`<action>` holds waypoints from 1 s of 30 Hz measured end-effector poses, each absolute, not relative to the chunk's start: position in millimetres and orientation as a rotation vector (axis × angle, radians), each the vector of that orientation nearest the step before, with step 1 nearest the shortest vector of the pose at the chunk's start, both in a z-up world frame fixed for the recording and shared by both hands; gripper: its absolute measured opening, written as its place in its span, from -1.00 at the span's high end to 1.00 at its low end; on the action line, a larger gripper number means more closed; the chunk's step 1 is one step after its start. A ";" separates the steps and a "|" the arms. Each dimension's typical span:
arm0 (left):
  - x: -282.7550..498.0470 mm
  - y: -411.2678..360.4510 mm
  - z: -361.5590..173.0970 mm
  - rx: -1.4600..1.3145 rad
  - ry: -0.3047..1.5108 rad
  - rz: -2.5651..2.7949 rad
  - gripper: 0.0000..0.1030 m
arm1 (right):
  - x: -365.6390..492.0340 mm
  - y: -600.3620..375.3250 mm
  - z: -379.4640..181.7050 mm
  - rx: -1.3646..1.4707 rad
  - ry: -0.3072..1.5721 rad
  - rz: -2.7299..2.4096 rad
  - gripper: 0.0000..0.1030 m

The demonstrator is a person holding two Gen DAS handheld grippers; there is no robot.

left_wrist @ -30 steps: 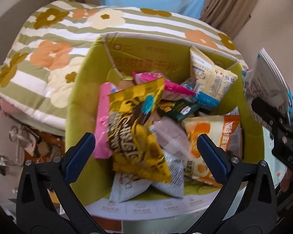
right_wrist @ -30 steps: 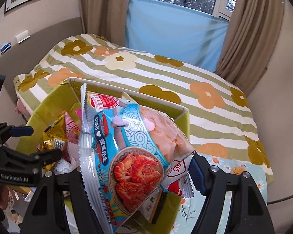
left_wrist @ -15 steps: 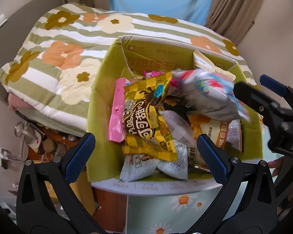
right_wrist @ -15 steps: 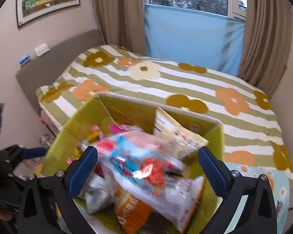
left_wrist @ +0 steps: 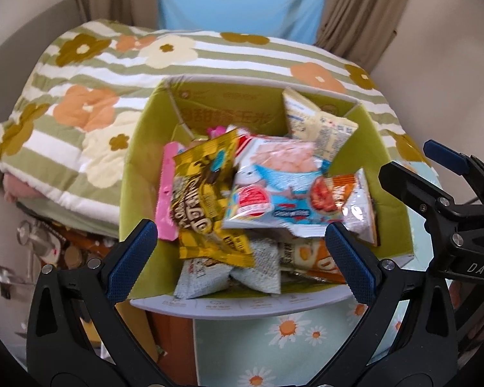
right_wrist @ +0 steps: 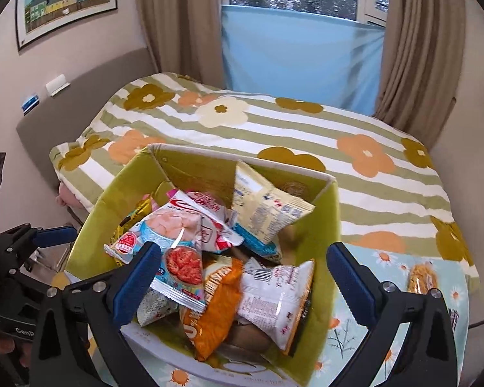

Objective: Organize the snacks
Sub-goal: 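Carry both bags over the yellow box and open both tools to drop them, then move both tools back from the box toward the waffle and chocolate bar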

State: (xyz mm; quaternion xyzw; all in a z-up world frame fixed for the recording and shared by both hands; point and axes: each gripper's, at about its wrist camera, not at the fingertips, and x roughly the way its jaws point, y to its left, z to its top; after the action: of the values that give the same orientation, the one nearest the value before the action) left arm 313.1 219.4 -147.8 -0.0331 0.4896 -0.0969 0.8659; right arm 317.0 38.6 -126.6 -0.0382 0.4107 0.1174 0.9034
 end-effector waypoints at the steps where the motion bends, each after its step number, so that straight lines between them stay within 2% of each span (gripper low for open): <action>1: 313.4 215.4 -145.0 -0.063 1.018 -0.212 -1.00 | 315.0 33.0 -123.6 -0.071 0.842 0.230 -0.98; 9: 315.0 157.5 -118.8 0.006 0.942 -0.287 -1.00 | 294.1 -38.9 -100.0 0.034 0.754 0.079 -0.98; 15: 312.7 79.8 -105.4 0.027 0.908 -0.355 -1.00 | 271.0 -126.9 -91.5 0.076 0.722 -0.066 -0.98; 30: 317.5 -95.8 -122.0 0.068 0.961 -0.426 -1.00 | 232.7 -297.0 -128.5 0.120 0.823 -0.205 -0.98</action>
State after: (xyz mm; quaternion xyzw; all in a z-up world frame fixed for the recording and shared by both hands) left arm 317.5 -95.8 -122.0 0.0323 0.4587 -0.2035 0.8644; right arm 232.7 -297.0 -128.5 0.0584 0.3990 -0.0996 0.9097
